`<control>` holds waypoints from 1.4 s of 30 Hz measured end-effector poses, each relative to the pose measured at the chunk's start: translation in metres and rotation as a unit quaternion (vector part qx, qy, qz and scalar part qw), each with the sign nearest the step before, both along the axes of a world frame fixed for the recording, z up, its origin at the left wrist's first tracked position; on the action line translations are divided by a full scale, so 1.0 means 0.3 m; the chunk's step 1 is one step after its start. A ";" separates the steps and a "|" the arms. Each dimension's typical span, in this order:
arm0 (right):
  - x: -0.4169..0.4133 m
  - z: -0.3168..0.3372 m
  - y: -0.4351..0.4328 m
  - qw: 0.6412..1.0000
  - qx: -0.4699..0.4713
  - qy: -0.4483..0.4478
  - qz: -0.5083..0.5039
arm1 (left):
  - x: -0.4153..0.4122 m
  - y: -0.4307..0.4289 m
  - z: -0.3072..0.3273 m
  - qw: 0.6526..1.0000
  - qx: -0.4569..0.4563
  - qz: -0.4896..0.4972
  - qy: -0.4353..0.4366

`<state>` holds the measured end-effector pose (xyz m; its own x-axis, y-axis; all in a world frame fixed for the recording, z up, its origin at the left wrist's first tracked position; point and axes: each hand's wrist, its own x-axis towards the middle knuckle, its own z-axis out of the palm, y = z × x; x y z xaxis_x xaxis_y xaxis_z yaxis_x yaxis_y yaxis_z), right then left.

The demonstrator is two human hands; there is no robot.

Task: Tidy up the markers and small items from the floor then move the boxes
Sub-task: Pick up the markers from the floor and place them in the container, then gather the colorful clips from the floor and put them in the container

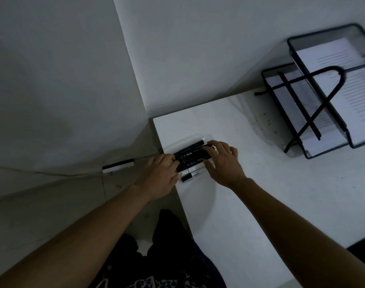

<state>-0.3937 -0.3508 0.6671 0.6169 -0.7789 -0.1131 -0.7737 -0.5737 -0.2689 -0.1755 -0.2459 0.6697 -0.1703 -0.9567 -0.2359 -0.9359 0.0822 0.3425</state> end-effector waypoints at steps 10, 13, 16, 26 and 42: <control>0.156 0.063 0.226 0.986 -0.050 -0.158 -0.019 | 0.147 0.178 0.039 0.991 -0.087 0.078 0.071; 0.260 0.070 0.313 0.983 -0.034 -0.178 0.018 | 0.217 0.276 0.037 0.987 -0.068 0.110 0.095; 0.373 0.061 0.422 0.980 0.001 -0.195 0.039 | 0.311 0.402 0.012 0.985 -0.037 0.140 0.095; 0.746 -0.139 0.822 0.967 0.172 -0.157 -0.102 | 0.752 0.811 -0.143 0.972 0.055 0.202 0.105; 0.956 -0.971 1.173 0.867 0.293 -0.149 -0.374 | 0.859 1.099 -0.995 0.921 0.134 0.300 0.210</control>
